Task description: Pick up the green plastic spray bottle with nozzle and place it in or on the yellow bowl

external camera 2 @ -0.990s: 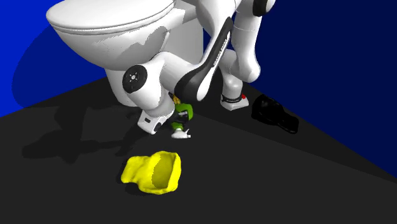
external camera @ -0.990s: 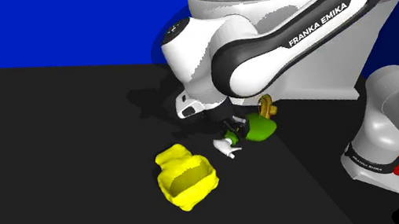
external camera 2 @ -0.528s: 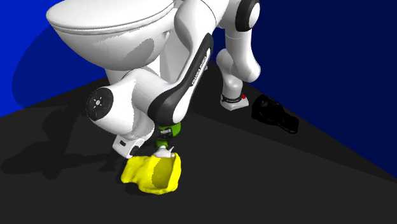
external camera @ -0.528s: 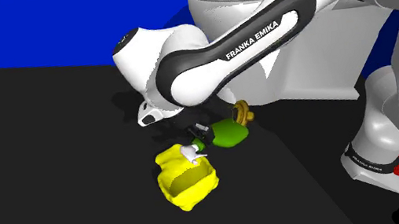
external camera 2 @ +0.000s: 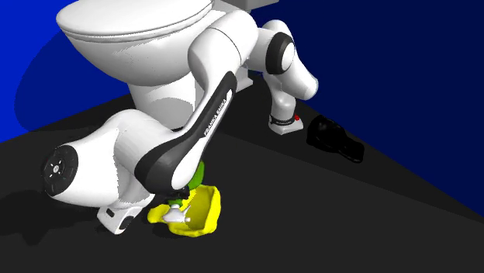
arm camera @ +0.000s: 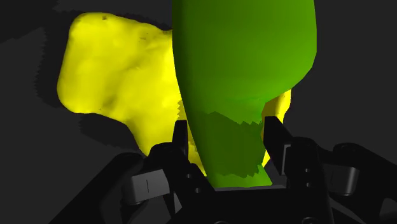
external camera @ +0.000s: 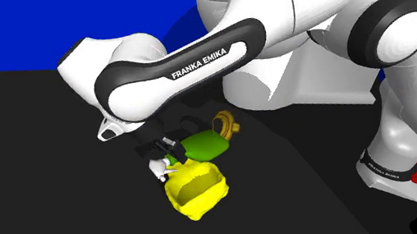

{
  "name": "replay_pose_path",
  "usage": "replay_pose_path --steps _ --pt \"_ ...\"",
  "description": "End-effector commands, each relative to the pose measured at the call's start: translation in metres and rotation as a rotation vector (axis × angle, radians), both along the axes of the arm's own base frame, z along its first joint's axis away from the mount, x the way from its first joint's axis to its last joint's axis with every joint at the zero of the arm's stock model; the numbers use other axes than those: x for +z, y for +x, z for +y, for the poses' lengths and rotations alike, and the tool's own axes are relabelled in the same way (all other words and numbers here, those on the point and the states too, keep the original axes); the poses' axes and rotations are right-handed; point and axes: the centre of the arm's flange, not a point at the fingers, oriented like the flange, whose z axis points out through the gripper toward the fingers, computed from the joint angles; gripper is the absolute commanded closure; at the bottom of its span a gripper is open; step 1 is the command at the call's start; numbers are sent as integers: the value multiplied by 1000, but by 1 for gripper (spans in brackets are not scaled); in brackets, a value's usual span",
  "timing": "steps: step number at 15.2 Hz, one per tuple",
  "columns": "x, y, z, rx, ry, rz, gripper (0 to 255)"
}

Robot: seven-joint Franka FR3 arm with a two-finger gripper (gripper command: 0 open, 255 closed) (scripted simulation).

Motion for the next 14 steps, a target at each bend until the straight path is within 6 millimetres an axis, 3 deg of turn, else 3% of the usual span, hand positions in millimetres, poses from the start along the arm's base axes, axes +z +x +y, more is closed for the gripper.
replay_pose_path --steps 1,14 --pt "-9 5 6 -1 0 0 255" --pt "-72 5 6 -1 0 0 255"
